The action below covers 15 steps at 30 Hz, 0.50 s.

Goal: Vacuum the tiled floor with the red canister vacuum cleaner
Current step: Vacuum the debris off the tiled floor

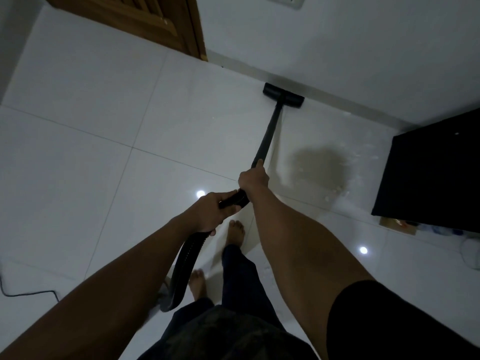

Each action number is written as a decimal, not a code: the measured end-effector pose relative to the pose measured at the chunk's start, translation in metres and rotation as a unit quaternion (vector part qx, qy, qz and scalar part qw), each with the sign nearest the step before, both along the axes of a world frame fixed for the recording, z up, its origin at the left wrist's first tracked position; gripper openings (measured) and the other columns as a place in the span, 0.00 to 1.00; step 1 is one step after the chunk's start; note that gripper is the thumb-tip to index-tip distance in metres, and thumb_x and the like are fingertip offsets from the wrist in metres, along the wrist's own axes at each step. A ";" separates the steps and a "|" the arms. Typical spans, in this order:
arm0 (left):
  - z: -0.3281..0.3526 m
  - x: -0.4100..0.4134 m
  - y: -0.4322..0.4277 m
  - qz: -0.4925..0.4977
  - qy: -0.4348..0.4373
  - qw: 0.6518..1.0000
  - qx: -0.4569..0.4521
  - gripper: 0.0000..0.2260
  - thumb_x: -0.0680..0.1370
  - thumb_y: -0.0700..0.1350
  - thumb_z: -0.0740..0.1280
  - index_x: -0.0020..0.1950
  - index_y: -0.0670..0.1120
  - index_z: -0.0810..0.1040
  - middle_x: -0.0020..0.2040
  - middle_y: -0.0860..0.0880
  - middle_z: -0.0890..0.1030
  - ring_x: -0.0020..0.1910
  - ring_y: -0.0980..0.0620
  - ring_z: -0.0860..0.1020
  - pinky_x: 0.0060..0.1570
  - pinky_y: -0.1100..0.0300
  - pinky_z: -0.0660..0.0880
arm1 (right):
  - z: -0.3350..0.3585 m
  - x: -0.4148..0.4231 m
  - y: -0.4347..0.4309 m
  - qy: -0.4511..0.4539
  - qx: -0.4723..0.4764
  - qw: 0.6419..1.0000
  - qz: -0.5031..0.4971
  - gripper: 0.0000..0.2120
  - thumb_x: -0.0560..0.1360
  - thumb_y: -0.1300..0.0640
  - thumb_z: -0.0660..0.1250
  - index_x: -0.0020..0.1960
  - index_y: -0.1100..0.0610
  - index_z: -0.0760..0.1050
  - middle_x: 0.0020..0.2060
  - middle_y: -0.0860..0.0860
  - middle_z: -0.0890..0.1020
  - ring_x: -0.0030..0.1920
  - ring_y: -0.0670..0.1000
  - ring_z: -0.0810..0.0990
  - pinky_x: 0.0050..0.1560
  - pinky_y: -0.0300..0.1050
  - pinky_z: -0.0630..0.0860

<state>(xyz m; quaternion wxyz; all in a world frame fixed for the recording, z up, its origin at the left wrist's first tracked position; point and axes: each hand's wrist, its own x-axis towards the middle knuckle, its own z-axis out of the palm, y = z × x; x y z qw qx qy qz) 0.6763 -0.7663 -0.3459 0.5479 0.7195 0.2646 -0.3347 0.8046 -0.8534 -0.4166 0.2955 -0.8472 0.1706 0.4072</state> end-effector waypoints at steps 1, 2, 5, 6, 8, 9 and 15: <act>0.000 -0.005 -0.001 0.000 0.001 1.000 -0.003 0.25 0.80 0.55 0.67 0.77 0.58 0.65 0.33 0.47 0.75 0.20 0.55 0.74 0.25 0.63 0.74 | -0.002 -0.006 -0.003 -0.005 -0.002 1.000 -0.001 0.38 0.77 0.62 0.60 0.80 0.48 0.46 0.62 0.57 0.76 0.40 0.50 0.73 0.37 0.44 0.74; 0.000 -0.009 -0.003 0.000 0.001 1.000 -0.005 0.26 0.81 0.54 0.67 0.77 0.58 0.65 0.33 0.47 0.75 0.20 0.55 0.74 0.25 0.63 0.74 | -0.003 -0.010 -0.006 -0.009 -0.006 1.000 -0.001 0.38 0.77 0.63 0.61 0.80 0.48 0.46 0.62 0.58 0.76 0.39 0.50 0.72 0.36 0.44 0.74; 0.001 -0.012 -0.008 -0.005 -0.001 1.000 -0.007 0.26 0.81 0.54 0.67 0.78 0.57 0.63 0.34 0.47 0.75 0.20 0.56 0.75 0.25 0.63 0.74 | -0.004 -0.013 -0.013 -0.008 -0.009 1.000 -0.009 0.38 0.77 0.62 0.61 0.80 0.48 0.46 0.63 0.58 0.76 0.40 0.50 0.72 0.34 0.43 0.73; 0.001 -0.010 -0.009 -0.006 -0.001 1.000 -0.008 0.26 0.81 0.54 0.67 0.78 0.57 0.63 0.34 0.47 0.75 0.20 0.57 0.75 0.25 0.63 0.74 | -0.005 -0.011 -0.015 -0.005 -0.008 1.000 -0.008 0.38 0.77 0.62 0.61 0.80 0.49 0.46 0.64 0.58 0.75 0.41 0.51 0.72 0.35 0.43 0.73; -0.001 -0.005 -0.011 -0.004 -0.001 1.000 -0.013 0.26 0.81 0.54 0.67 0.78 0.57 0.64 0.34 0.47 0.75 0.20 0.57 0.74 0.25 0.63 0.74 | -0.007 -0.007 -0.017 0.000 -0.012 1.000 -0.009 0.37 0.77 0.62 0.60 0.80 0.49 0.47 0.64 0.58 0.75 0.43 0.51 0.73 0.37 0.43 0.74; -0.001 -0.002 -0.011 -0.005 -0.002 1.000 -0.015 0.26 0.81 0.54 0.67 0.78 0.57 0.64 0.33 0.48 0.75 0.20 0.57 0.74 0.25 0.62 0.75 | -0.008 -0.005 -0.018 0.001 -0.013 1.000 -0.011 0.37 0.77 0.62 0.60 0.80 0.49 0.47 0.64 0.58 0.75 0.41 0.50 0.73 0.34 0.42 0.73; -0.008 0.012 -0.019 0.002 0.001 1.000 -0.020 0.25 0.81 0.53 0.67 0.77 0.56 0.66 0.32 0.48 0.75 0.21 0.56 0.73 0.24 0.61 0.75 | -0.016 0.010 -0.021 0.030 -0.007 0.999 -0.025 0.39 0.76 0.63 0.59 0.80 0.45 0.46 0.60 0.57 0.76 0.34 0.49 0.72 0.26 0.40 0.69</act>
